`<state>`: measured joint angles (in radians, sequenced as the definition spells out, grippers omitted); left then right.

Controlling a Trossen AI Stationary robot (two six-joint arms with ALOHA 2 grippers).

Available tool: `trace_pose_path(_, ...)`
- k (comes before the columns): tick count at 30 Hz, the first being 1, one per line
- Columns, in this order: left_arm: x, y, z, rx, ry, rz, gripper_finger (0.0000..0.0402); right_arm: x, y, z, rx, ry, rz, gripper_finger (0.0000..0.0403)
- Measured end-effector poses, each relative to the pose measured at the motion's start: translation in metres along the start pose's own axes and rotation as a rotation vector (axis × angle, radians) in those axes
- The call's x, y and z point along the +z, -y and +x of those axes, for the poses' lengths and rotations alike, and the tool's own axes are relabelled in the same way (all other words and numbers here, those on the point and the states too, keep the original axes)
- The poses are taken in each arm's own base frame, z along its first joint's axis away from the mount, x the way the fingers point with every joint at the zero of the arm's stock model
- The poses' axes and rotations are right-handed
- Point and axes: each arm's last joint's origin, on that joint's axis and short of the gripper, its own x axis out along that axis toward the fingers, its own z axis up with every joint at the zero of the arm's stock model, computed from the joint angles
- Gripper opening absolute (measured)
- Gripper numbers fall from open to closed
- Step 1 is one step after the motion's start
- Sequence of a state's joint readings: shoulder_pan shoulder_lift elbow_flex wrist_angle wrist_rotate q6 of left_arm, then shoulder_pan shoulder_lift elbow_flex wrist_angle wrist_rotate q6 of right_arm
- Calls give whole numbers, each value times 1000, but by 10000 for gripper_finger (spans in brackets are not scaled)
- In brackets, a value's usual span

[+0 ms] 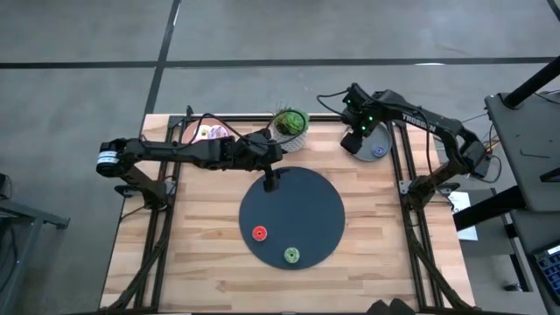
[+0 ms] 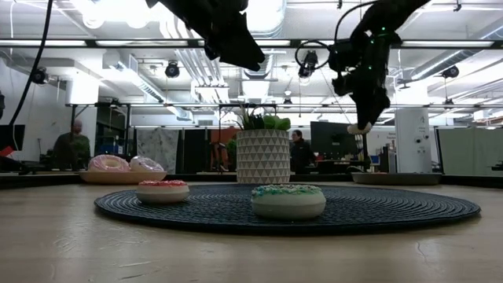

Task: Pick & Place donuts
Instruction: Put the small white donut on the gray plate

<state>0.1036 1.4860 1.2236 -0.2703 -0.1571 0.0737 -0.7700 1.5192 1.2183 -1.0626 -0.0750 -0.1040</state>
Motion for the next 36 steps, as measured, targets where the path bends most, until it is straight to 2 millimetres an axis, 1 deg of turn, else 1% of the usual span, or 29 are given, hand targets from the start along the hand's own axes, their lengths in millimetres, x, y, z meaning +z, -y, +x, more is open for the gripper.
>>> trace_pose_path(6, 0, 0, 0, 0, 0, 0, 250, -5, 17, 10, -13, 7, 96, 185)
trace_pose_path(12, 0, 0, 0, 0, -1, 0, 250, -17, 34, 25, -22, -18, 212, 185)
trace_pose_path(16, 0, 0, 0, 0, -1, 0, 250, -25, 40, 35, -26, -31, 265, 183)
trace_pose_path(21, 0, 0, 0, 1, -2, 0, 250, -27, 45, 42, -34, -2, 298, 185)
trace_pose_path(26, 0, 0, 0, 1, -1, -1, 250, -31, 49, 47, -51, -9, 327, 184)
trace_pose_path(36, 0, 0, 0, 1, -1, -3, 250, -40, 48, 60, -53, -21, 351, 195)
